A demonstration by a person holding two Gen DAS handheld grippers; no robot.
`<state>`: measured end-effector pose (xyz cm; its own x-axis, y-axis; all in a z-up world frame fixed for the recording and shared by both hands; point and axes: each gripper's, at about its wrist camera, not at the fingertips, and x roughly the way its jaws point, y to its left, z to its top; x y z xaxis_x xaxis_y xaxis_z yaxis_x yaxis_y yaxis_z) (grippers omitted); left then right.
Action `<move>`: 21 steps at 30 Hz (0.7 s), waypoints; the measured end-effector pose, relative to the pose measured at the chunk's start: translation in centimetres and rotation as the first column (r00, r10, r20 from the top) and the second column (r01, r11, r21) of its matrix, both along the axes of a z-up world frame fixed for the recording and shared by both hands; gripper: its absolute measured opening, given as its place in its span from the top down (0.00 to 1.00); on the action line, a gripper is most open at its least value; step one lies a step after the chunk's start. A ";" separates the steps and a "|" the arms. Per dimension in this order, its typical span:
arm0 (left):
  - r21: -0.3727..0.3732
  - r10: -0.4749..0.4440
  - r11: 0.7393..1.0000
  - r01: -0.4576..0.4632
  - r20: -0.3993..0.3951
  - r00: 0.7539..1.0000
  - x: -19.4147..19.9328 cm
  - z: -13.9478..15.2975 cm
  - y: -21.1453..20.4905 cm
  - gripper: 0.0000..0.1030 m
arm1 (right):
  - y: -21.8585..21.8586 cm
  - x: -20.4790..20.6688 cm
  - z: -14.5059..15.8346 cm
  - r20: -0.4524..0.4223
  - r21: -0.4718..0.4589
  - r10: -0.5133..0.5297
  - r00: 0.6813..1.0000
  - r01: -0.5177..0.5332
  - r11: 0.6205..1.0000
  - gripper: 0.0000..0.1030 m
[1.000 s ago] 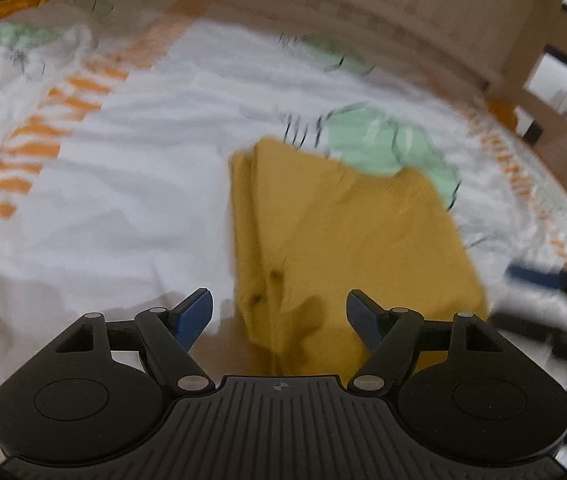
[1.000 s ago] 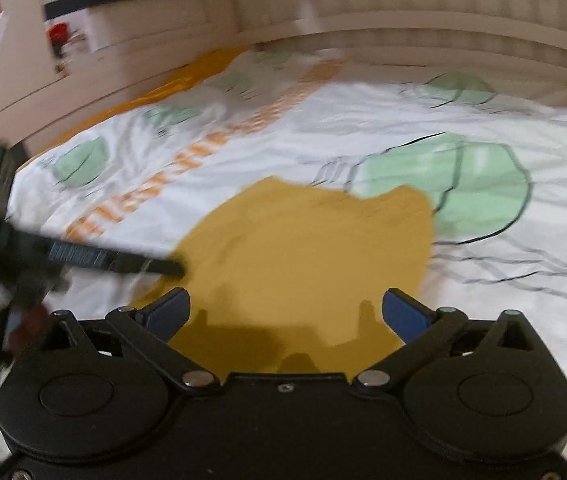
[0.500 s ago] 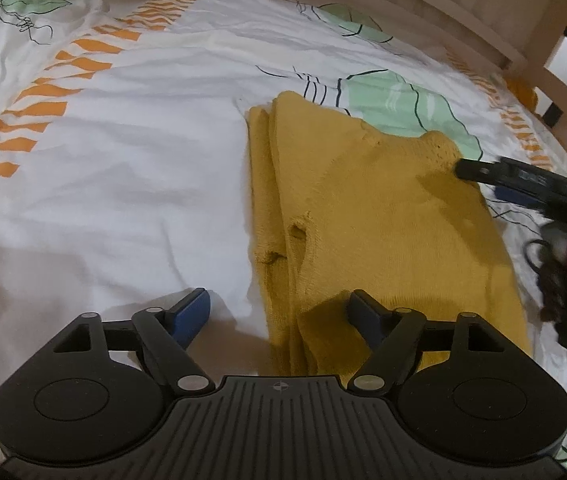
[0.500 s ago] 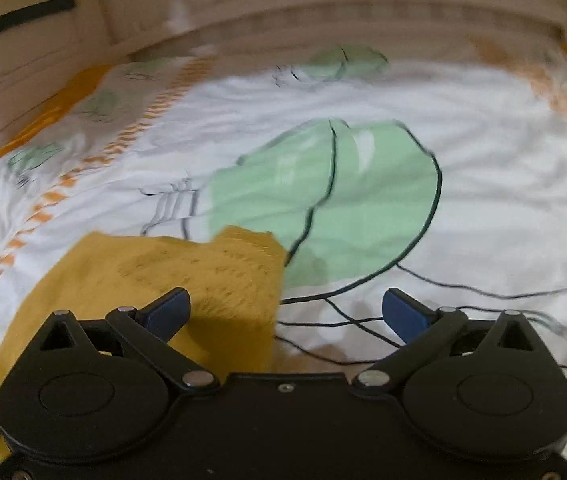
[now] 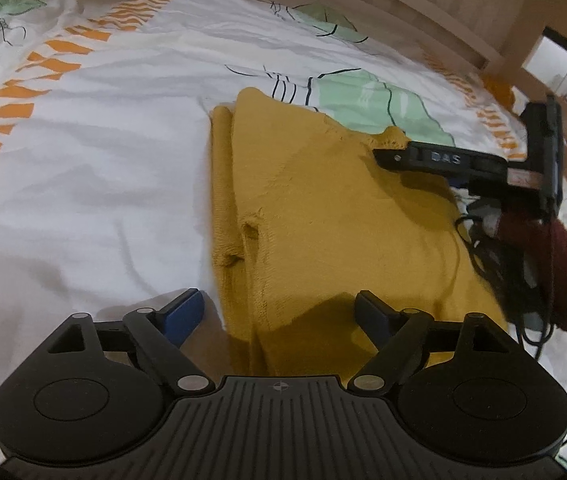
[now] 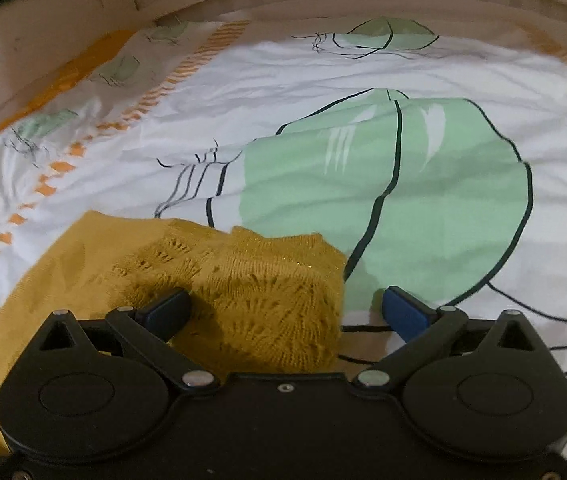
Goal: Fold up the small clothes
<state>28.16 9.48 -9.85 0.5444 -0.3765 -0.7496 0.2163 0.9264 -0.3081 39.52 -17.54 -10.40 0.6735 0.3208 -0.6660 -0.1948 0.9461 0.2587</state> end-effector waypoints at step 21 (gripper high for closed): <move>-0.232 0.047 0.970 -0.076 -0.126 0.991 0.5 -0.7 2.2 0.26 | -5.4 -2.6 -1.2 -0.092 0.507 0.236 0.967 -0.158 0.847 0.00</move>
